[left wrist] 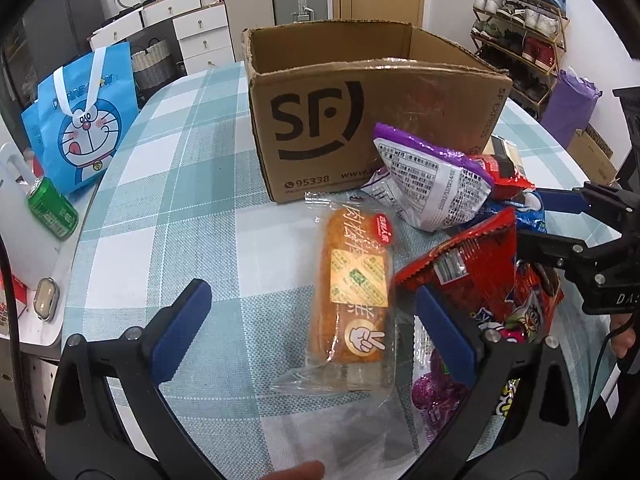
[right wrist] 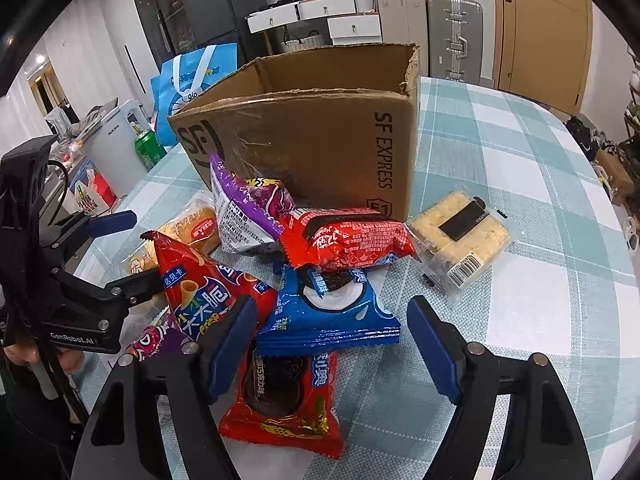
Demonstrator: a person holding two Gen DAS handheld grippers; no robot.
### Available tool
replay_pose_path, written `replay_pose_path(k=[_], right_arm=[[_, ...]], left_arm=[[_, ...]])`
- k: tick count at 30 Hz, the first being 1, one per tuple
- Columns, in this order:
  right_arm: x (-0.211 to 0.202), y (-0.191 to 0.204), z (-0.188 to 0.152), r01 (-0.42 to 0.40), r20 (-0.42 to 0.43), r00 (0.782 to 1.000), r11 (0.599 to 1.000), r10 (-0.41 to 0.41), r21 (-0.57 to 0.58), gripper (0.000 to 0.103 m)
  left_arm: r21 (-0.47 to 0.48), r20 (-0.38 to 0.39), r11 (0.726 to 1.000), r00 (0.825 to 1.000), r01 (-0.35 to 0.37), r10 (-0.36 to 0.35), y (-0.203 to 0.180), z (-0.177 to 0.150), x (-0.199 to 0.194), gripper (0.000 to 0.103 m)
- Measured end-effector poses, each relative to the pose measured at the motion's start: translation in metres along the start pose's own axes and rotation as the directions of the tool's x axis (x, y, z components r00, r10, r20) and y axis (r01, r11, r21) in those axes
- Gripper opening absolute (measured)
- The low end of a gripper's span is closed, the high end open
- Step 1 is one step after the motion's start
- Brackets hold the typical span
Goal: Organize snacks
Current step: 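Grasp the wrapped bread loaf with the left tool while the right tool grasps the blue Oreo pack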
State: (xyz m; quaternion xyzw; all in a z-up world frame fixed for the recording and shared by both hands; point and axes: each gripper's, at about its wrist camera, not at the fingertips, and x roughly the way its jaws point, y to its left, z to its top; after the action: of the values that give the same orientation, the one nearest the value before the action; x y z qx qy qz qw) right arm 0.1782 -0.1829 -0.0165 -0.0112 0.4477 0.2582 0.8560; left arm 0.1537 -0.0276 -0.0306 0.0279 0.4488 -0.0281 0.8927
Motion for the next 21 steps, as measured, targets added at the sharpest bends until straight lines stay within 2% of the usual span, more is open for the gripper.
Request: replay_pose_path(k=[8, 10, 15, 18, 21], right_arm=[[0.0003, 0.0026, -0.0008, -0.01, 0.006, 1.0, 1.0, 0.01, -0.009, 0.073], [0.0001, 0.0029, -0.0008, -0.009, 0.009, 1.0, 1.0, 0.009, -0.008, 0.071], [-0.0004, 0.0029, -0.0012, -0.014, 0.013, 1.0, 1.0, 0.014, -0.007, 0.067], [-0.0015, 0.0042, -0.0017, -0.009, 0.017, 1.0, 1.0, 0.009, -0.019, 0.066], [-0.0033, 0.0049, -0.0022, -0.007, 0.023, 1.0, 1.0, 0.008, -0.027, 0.063]], left_arm=[[0.017, -0.007, 1.0, 1.0, 0.018, -0.018, -0.0028, -0.0027, 0.0045, 0.098], [0.018, -0.014, 1.0, 1.0, 0.022, -0.022, -0.0031, -0.0034, 0.0055, 0.091], [0.019, -0.021, 0.999, 0.999, 0.038, -0.037, -0.0024, -0.0051, 0.007, 0.081], [0.011, -0.031, 0.998, 0.997, 0.064, -0.064, -0.0008, -0.0058, 0.0073, 0.069], [0.008, -0.04, 0.996, 0.996, 0.084, -0.084, -0.0001, -0.0063, 0.0076, 0.049]])
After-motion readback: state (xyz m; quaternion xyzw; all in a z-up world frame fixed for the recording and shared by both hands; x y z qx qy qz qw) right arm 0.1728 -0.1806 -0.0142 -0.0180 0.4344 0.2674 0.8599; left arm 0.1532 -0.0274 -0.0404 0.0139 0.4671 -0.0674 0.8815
